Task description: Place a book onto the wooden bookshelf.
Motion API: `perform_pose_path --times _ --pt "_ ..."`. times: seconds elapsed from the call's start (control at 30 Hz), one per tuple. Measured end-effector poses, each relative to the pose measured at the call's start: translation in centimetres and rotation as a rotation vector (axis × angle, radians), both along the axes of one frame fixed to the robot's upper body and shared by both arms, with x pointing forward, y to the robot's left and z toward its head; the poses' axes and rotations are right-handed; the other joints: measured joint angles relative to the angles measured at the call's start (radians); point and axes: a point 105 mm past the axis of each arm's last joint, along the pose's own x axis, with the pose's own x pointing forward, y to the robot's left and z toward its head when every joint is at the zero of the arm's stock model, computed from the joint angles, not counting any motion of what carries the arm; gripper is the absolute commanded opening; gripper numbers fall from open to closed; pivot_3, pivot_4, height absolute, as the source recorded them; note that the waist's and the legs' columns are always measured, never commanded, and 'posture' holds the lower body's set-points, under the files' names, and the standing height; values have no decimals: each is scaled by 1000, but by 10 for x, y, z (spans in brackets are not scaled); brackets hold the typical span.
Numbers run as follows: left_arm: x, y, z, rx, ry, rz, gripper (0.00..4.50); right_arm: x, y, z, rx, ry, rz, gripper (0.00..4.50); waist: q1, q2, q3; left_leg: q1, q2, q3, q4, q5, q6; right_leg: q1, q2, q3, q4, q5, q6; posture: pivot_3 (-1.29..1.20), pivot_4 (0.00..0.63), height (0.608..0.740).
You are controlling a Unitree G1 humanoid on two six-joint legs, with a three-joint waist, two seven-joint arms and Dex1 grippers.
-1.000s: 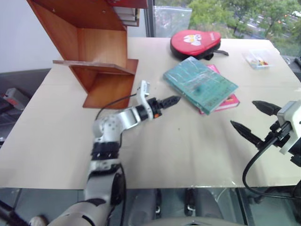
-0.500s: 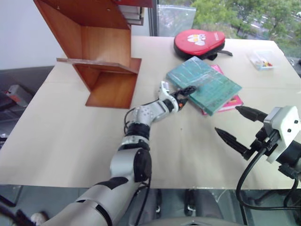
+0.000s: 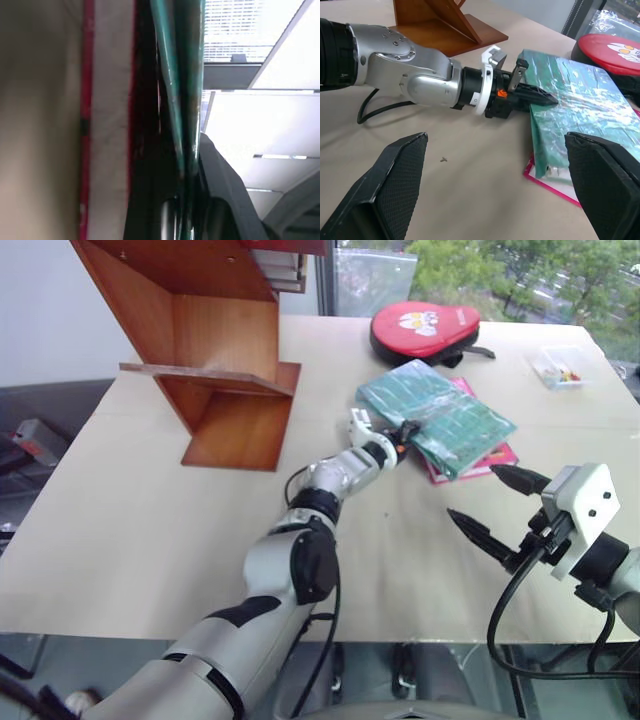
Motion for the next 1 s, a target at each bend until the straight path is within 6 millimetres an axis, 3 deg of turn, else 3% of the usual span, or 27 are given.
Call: perform_pose_path --times 0.2,0.33,0.43,0.53,0.57,0.67,0.77,0.87,0.93,1.0 --pt "-21 25 5 20 -68 -133 56 2 -6 -3 7 5 -29 4500 -18 0 0 0 0 0 -1 0 0 -1 0 2 1 2 -3 0 150 740" --pt "-40 44 28 88 -192 -193 56 3 -11 -6 18 11 -49 4500 -22 0 0 0 1 -1 0 0 -1 0 0 2 1 1 -2 0 150 740" --pt "-54 61 48 289 -439 -212 56 3 -15 -6 37 9 -64 4500 -24 0 0 2 0 0 -1 1 -1 0 0 2 2 2 -3 0 150 740" --pt "-72 74 78 549 -833 -237 56 2 -25 -6 41 6 -94 4500 -25 1 0 2 1 1 -1 1 -2 -1 1 2 2 2 -3 0 150 740" --pt "-84 77 99 661 -1088 -237 56 2 -29 -6 41 6 -103 4500 -24 2 0 2 0 2 -1 1 -2 -1 1 2 1 2 -3 0 150 740" --pt "-107 78 132 847 -1573 -215 56 2 -34 -8 43 19 -105 4500 -17 4 -1 3 0 2 -1 1 -2 1 0 2 0 2 -3 0 150 740" --pt "-116 89 154 1083 -1912 -193 56 4 -40 -8 46 19 -108 4500 -21 4 -1 3 0 2 -1 1 -2 1 0 3 0 2 -3 0 150 740" --pt "-120 112 175 1288 -2073 -187 56 10 -47 -8 41 20 -106 4500 -28 4 -1 4 2 4 -1 1 -2 -1 2 5 0 1 -2 0 150 740" --pt "-115 132 180 1407 -2058 -202 56 15 -52 -6 37 9 -111 4500 -27 5 -1 4 3 4 -1 1 -2 -1 3 5 1 0 0 0 150 740" --pt "-108 173 182 1674 -1979 -300 56 21 -56 2 25 -15 -88 4500 -32 4 2 1 4 7 -1 1 -2 -6 5 7 1 0 0 0 150 740"
